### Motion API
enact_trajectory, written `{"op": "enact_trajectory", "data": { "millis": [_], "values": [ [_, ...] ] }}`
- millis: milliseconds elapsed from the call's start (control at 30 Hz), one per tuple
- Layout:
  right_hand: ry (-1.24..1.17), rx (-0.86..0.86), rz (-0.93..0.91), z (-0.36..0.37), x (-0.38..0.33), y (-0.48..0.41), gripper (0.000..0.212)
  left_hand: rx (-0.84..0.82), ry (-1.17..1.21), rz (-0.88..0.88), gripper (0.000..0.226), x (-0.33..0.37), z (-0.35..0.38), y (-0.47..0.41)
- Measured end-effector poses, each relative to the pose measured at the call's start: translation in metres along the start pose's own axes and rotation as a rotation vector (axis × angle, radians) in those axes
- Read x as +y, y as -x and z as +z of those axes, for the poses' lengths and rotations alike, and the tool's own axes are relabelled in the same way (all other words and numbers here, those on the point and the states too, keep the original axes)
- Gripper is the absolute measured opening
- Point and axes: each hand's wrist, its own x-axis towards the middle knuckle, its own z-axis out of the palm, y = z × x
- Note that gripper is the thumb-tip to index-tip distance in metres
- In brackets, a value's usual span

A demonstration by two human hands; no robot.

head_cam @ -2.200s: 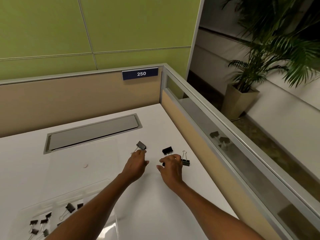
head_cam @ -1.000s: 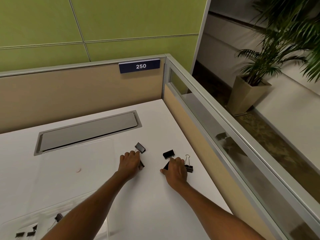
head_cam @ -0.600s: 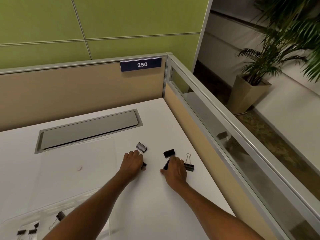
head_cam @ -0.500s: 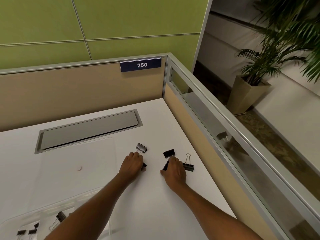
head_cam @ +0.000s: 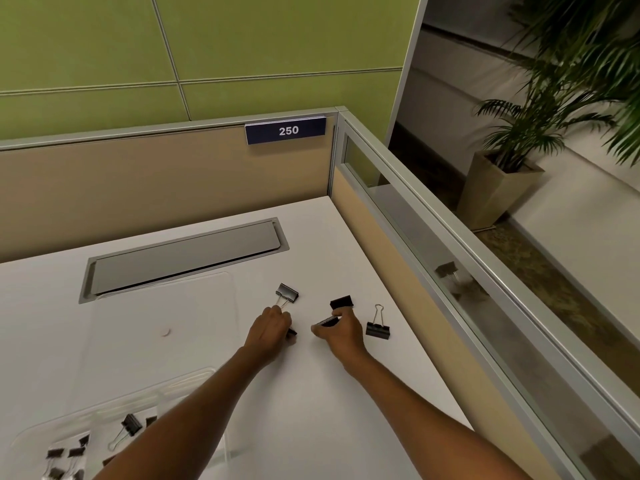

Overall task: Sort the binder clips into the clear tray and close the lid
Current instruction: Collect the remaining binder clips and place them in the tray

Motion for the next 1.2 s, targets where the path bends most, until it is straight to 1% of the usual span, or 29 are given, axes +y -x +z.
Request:
{"op": "enact_trajectory", "data": {
  "millis": [100, 200, 267, 367, 500, 600, 767, 933, 1067, 1200],
  "values": [
    [-0.189, -0.078, 0.022, -0.001, -0.007, 0.007, 0.045, 0.015, 0.097, -0.017, 0.018, -0.005, -0.001, 0.007],
    [-0.254, -0.125, 0.003, 0.002, -0.011, 0.012, 0.035, 0.063, 0.238, -0.06, 0.02, -0.011, -0.006, 0.016],
    [-0.304, -0.152, 0.031, 0.006, -0.015, 0.016, 0.032, 0.086, 0.314, -0.097, 0.022, -0.014, -0.013, 0.022],
    [-0.385, -0.182, 0.073, 0.014, -0.02, 0.023, 0.026, 0.137, 0.366, -0.113, 0.021, -0.021, -0.028, 0.035],
    [-0.406, -0.235, 0.049, 0.026, -0.029, 0.039, 0.019, 0.206, 0.375, -0.137, 0.021, -0.043, -0.044, 0.06],
    [-0.37, -0.252, 0.002, 0.038, -0.038, 0.052, 0.014, 0.244, 0.329, -0.148, 0.02, -0.061, -0.052, 0.079],
    [-0.248, -0.273, -0.121, 0.061, -0.051, 0.072, 0.016, 0.317, 0.259, -0.124, 0.02, -0.082, -0.062, 0.111],
    [-0.151, -0.283, -0.256, 0.081, -0.059, 0.093, 0.014, 0.411, 0.124, -0.14, 0.017, -0.096, -0.062, 0.14],
    [-0.048, -0.31, -0.363, 0.096, -0.058, 0.104, 0.017, 0.396, 0.063, -0.185, 0.02, -0.102, -0.056, 0.16],
    [0.013, -0.338, -0.429, 0.106, -0.058, 0.115, 0.015, 0.357, 0.025, -0.243, 0.02, -0.104, -0.043, 0.177]
  ]
}}
